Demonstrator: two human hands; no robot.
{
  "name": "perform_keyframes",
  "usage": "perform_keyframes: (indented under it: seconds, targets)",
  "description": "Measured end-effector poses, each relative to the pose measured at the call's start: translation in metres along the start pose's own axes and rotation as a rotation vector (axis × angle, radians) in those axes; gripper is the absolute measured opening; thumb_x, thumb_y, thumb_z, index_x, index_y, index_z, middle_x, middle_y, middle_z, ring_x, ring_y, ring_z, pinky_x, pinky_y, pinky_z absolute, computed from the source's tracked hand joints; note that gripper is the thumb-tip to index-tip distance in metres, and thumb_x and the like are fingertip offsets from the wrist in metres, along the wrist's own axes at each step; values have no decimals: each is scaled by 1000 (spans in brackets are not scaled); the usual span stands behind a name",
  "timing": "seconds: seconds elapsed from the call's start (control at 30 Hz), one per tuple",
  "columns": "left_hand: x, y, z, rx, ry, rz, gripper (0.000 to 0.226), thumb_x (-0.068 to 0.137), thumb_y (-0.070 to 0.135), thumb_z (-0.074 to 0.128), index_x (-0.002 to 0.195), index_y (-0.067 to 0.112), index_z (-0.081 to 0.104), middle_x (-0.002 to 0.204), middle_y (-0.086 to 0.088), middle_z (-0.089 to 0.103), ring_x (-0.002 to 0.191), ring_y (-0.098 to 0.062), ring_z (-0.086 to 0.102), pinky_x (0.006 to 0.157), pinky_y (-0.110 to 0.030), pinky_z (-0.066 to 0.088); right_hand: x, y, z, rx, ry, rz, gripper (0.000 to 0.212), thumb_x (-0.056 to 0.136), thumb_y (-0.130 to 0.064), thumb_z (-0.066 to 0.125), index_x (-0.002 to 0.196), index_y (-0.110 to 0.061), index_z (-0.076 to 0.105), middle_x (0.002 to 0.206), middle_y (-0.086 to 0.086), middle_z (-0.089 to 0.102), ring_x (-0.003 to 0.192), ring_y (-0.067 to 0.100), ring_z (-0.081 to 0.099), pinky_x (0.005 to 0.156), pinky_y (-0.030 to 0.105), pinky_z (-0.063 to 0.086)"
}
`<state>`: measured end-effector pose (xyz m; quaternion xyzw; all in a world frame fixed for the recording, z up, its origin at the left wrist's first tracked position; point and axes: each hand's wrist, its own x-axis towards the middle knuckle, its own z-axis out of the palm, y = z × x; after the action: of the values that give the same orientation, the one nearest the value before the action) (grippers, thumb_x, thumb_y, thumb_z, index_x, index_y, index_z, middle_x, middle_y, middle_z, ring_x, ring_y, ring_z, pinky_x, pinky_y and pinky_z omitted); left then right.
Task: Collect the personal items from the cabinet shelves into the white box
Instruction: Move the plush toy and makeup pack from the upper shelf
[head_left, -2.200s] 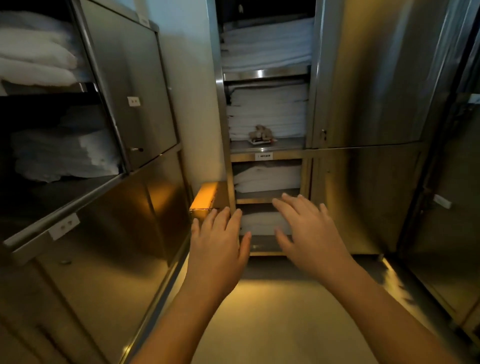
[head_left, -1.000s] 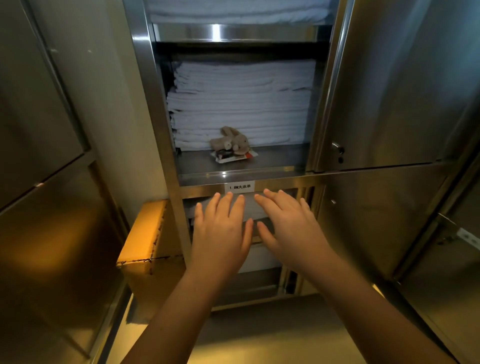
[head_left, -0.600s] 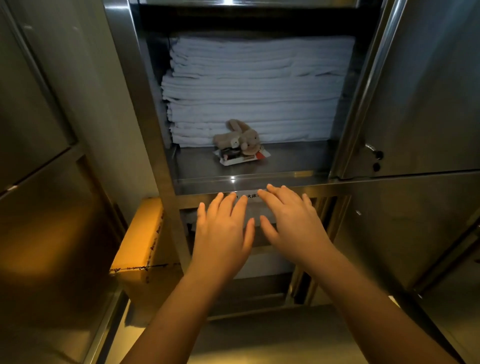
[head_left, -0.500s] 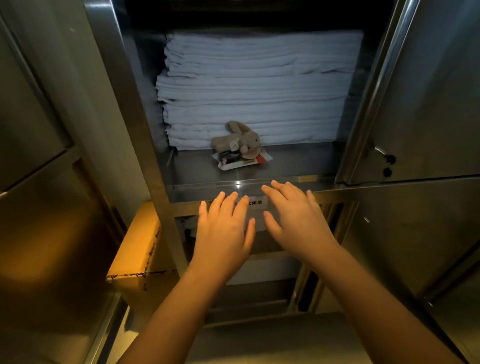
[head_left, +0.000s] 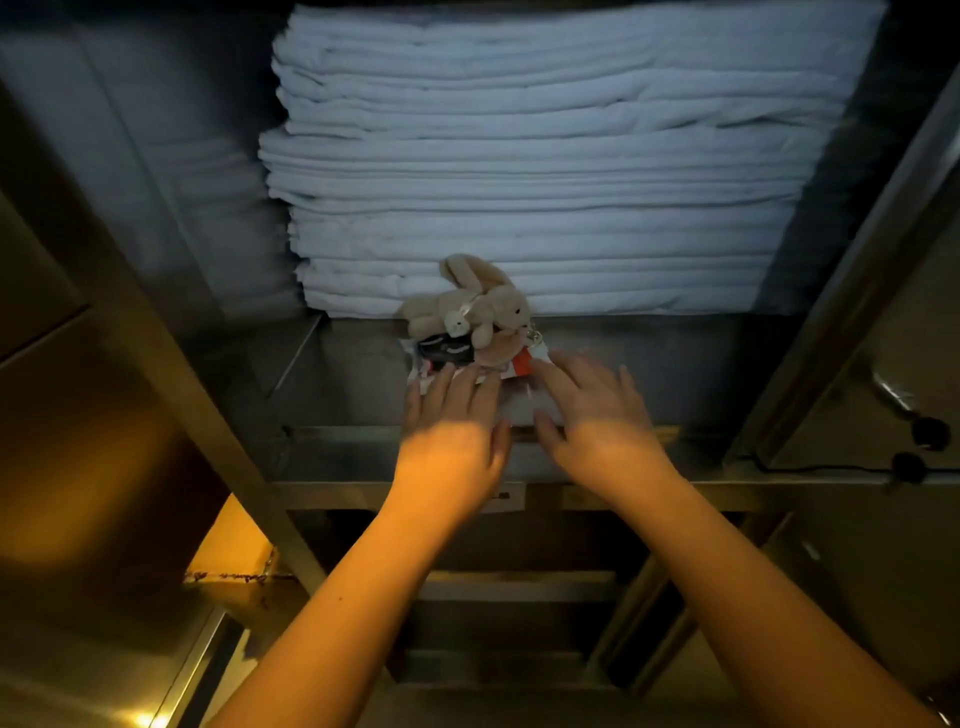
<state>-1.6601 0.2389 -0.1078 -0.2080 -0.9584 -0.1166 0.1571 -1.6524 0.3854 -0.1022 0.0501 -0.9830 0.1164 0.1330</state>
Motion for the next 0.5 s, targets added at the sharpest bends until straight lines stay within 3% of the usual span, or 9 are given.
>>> perform_keyframes:
  seconds: [0.17,0.37,0.5]
  targets:
    - [28,-14,18,-16,-58,-71,50,96,35,33,144,21,22,152,-2,20,140,-20,8,112,-41,0,20,5,18,51,49,-25,50,89,-24,51,137,-24,37,143,2,37,133,23,28,110,50,16]
    - [53,-31,33,-25,7,12,50,94,29,41,141,15,33,144,-7,36,135,-23,24,109,-49,19,44,11,30,28,85,-49,45,88,-21,53,131,-19,44,135,4,44,127,21,36,106,49,23]
    - [77,-48,41,-20,13,31,47,93,28,43,137,14,38,142,-8,38,133,-23,29,109,-46,19,69,9,38,16,61,-38,47,89,-23,51,135,-19,42,139,6,42,132,25,31,107,48,20]
